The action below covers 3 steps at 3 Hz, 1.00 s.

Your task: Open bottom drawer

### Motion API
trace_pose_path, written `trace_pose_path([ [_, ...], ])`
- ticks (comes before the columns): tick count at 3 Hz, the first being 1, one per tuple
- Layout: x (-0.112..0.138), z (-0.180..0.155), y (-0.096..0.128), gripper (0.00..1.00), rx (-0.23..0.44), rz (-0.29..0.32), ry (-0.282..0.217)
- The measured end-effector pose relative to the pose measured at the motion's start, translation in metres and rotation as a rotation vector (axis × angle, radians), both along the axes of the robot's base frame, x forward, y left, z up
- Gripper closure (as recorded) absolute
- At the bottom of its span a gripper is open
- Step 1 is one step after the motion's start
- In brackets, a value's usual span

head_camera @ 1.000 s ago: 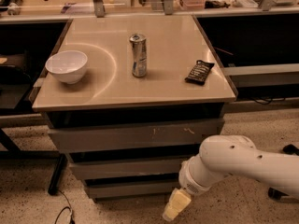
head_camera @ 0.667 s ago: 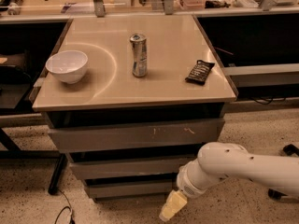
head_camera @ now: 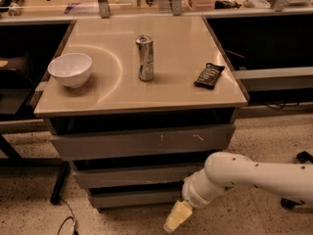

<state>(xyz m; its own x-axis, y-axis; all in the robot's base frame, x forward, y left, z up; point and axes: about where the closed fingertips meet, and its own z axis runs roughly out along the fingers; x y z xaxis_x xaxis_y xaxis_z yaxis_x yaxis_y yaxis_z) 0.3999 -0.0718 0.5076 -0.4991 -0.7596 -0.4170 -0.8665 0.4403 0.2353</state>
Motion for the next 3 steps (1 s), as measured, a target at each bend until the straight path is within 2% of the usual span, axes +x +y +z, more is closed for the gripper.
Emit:
trace_pose_path([
  [1, 0.014, -0.051, 0.006, 0.00, 0.079, -0.018, 0.012],
  [3, 0.037, -0.120, 0.011, 0.00, 0.185, -0.026, -0.009],
])
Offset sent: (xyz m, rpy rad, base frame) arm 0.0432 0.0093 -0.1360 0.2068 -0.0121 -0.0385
